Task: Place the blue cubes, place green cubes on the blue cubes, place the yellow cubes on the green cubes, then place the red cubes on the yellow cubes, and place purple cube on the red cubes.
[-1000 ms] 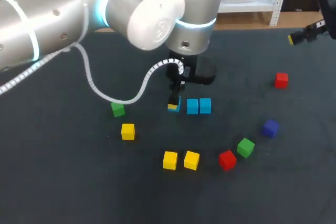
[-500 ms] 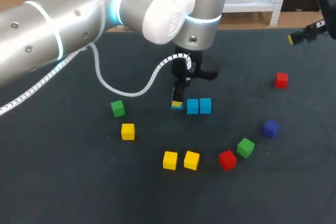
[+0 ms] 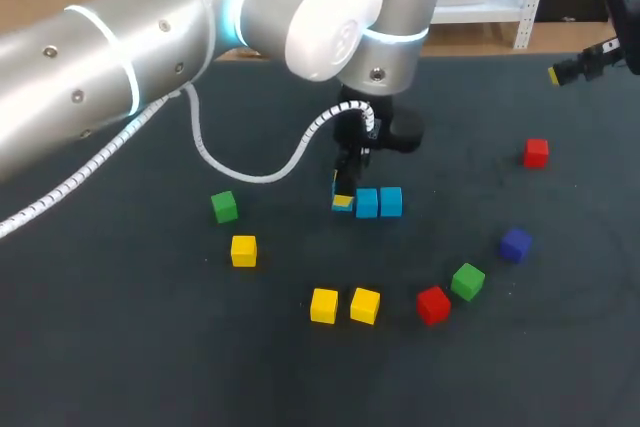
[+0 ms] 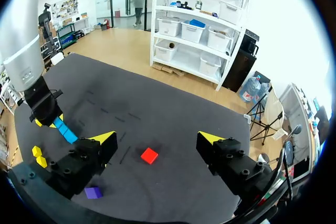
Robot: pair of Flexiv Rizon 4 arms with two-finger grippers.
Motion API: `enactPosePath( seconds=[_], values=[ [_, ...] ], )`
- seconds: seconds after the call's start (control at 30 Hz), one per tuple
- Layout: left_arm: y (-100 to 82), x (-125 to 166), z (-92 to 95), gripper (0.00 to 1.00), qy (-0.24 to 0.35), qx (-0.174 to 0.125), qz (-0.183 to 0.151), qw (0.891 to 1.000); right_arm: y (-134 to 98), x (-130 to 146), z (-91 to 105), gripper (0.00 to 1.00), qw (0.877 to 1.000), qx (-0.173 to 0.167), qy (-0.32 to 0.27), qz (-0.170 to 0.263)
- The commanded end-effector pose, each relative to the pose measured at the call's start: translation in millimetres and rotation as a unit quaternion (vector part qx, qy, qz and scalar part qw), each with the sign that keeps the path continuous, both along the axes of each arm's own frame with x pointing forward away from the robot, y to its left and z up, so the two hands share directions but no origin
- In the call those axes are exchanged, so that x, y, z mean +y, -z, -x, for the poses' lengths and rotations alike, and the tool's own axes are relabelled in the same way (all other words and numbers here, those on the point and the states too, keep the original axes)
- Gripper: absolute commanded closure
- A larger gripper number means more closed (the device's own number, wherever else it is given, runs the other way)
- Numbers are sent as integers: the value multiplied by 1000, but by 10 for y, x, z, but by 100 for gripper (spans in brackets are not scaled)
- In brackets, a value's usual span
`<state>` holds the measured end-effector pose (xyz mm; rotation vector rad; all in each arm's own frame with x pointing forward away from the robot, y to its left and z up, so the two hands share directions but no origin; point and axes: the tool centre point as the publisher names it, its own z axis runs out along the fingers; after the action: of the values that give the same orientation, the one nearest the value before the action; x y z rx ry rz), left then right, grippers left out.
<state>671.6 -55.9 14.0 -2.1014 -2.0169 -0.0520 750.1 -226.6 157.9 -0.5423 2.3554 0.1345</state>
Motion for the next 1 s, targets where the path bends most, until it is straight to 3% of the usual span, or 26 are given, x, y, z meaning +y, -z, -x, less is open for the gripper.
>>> enactPosePath(
  seconds=[0.03, 1.0],
  values=[
    [22, -2, -50, 100, -5, 4, -5, 1000, 19, 12, 13, 0, 1000, -5, 3, 1],
    [122, -13, -66, 100, -20, 19, 5, 1000, 19, 12, 13, 0, 1000, -5, 3, 1]
  ],
)
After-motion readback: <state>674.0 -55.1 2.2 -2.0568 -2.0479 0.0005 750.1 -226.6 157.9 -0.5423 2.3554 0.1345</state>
